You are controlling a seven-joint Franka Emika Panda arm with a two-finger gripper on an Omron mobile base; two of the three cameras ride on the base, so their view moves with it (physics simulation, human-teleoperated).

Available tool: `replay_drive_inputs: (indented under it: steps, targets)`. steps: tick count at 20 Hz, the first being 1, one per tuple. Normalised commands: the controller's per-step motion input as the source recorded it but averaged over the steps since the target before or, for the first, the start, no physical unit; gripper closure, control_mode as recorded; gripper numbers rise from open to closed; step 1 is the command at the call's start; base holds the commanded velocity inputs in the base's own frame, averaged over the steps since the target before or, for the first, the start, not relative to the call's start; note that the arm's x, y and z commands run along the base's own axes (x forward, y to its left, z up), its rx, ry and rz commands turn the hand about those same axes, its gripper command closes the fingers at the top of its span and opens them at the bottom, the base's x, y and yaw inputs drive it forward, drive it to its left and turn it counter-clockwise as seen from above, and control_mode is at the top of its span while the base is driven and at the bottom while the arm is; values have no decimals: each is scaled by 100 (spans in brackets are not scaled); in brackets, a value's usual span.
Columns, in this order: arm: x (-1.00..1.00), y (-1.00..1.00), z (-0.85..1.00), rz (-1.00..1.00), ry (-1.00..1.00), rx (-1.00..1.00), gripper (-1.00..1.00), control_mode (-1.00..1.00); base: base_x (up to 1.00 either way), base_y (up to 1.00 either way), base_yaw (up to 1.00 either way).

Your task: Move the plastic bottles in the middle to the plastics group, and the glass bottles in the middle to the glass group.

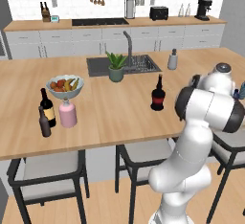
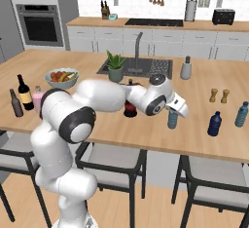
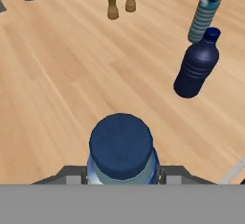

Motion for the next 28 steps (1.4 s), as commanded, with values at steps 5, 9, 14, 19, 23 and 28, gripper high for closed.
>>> replay_drive_inputs:
  steps: [5,9,14,19,23,28]
  targets:
    - [16,-67,0,-1,0,0,100,-100,0,0,0]
    - [5,-33,18,-3,0,0,100,-100,0,0,0]
    - [0,-7,11,0,0,0,100,-100,0,0,0]
    - [2,0,-4,-1,0,-8,100,-100,0,0,0]
    - [0,0,-14,-2,-3,-11,100,-100,0,0,0]
    - [14,0,-2,-6,-4,-5,100,-100,0,0,0]
